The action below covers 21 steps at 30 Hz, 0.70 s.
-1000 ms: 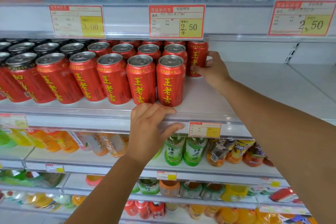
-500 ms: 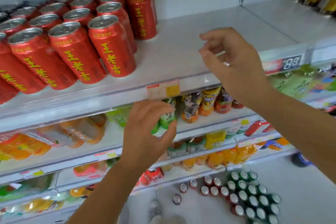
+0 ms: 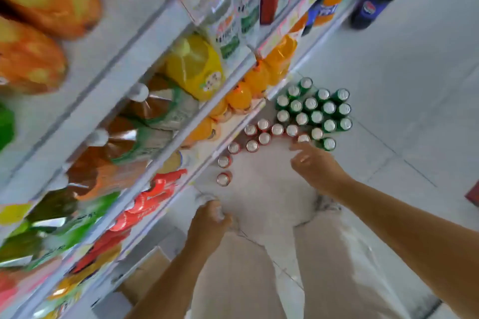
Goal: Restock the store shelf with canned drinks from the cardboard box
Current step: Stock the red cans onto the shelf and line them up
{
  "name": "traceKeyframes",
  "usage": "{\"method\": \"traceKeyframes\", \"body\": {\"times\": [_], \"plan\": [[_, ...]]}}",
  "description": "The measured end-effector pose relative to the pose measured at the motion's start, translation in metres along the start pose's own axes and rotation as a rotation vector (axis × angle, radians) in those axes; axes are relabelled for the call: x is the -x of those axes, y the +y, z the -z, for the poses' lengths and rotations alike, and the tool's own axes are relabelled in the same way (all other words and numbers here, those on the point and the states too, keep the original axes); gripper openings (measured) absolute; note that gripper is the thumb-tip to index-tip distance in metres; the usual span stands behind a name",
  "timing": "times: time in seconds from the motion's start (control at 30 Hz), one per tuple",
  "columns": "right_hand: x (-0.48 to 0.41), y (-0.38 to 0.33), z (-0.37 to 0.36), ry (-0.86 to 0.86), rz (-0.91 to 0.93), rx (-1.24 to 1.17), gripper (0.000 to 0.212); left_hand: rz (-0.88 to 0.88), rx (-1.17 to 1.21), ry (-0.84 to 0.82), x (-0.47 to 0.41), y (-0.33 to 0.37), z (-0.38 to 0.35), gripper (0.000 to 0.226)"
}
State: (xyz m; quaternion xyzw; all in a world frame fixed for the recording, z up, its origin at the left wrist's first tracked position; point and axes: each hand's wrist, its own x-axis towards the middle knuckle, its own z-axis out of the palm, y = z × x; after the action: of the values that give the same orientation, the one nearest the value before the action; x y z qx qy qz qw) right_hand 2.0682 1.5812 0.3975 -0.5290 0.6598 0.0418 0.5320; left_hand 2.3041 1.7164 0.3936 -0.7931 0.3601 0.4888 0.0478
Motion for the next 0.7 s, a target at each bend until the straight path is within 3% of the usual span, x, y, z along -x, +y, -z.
{"method": "traceKeyframes", "body": {"times": [0.2,0.43,0.7], "plan": [[-0.139,0.122,-0.127,-0.100,-0.164,-0.016,0.045,0.165,-0.044,0.008,-0.154,-0.066,-0.101,0.028],[-0.291,0.177,-0.234,-0.066,-0.117,0.112,0.072,0.245,0.042,0.135,-0.307,-0.143,-0.190,0.091],[-0.365,0.174,-0.277,0.018,0.023,0.044,0.094,0.202,0.167,0.211,-0.379,-0.164,-0.228,0.100]]}}
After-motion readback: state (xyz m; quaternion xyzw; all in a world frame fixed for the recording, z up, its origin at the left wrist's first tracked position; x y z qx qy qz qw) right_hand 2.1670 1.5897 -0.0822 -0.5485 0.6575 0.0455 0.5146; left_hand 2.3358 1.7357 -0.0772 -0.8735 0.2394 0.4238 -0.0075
